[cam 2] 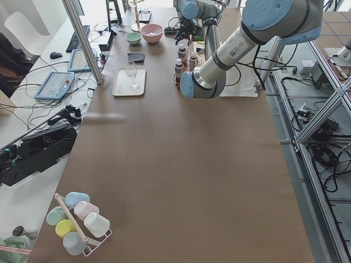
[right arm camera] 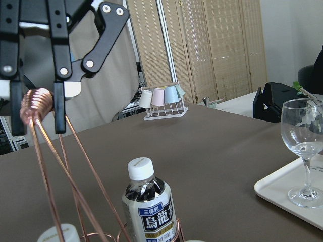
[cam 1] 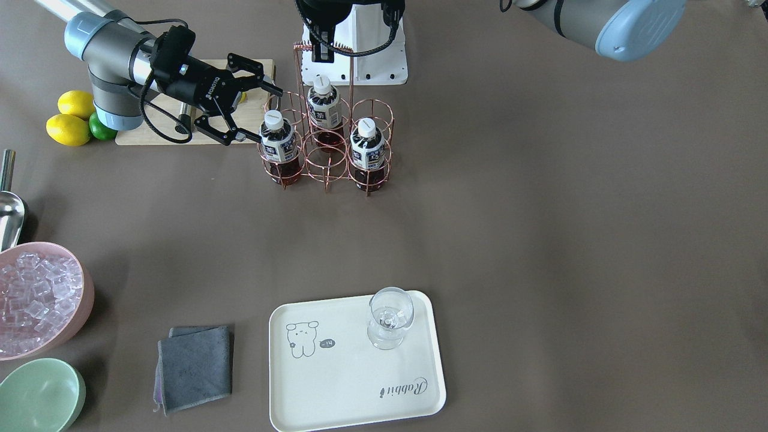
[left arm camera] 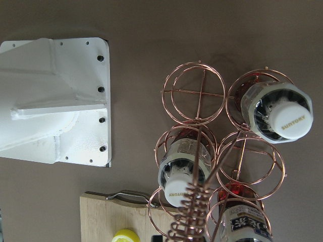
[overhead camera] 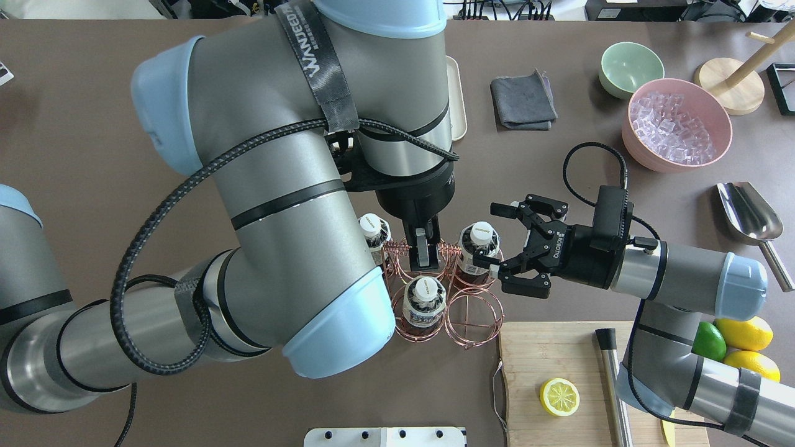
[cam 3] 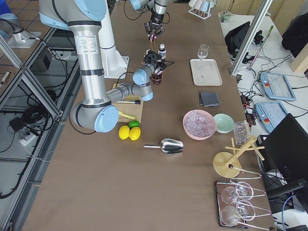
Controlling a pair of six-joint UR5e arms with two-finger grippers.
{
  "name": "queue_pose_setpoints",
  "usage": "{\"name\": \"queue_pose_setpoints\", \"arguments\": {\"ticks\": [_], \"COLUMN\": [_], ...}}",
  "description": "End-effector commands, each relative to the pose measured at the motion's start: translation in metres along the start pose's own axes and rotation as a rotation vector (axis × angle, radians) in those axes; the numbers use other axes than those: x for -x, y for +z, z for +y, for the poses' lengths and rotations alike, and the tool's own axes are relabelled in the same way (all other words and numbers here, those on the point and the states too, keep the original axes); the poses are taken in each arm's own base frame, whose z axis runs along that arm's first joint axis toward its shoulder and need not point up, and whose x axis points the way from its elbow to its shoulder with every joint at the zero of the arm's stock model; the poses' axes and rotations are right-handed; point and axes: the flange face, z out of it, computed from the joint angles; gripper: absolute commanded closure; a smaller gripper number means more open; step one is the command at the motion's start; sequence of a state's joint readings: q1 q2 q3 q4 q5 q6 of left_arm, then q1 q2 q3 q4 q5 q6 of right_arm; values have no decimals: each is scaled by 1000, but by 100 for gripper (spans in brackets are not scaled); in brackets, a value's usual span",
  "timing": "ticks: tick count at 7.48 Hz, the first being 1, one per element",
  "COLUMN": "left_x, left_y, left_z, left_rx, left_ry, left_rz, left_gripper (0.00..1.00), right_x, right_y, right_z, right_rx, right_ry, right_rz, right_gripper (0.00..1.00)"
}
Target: Take tea from basket to plate
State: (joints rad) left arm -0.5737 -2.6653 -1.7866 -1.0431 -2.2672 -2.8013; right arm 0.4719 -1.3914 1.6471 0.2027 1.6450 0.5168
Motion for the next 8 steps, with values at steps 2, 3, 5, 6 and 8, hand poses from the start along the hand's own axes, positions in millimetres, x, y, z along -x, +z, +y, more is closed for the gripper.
{"name": "queue_pose_setpoints", "arguments": {"ticks": [2,3,5,6,8], "left_x": [0,0,6,8,9], "left_y": [1,1,5,8,11], "left_z": [1,1,3,5,6], "left_rx": [0,0,-2,-3,-6], "left_ry": [-1,1,9,10,11], "left_rz": [-1,-1,-11,-16,-20], "left_gripper": [100,100,100,100,100], "right_x": [11,10,7,8,9], "right_y": [6,6,9,9,10], "right_z": [7,8,6,3,2], "right_rx": [-7,-3,0,3,3], "right_ry": [-17,-67,-94,-108,-133], "right_rz": [7,14,53,56,57], "right_gripper": [2,13,38,42,72]}}
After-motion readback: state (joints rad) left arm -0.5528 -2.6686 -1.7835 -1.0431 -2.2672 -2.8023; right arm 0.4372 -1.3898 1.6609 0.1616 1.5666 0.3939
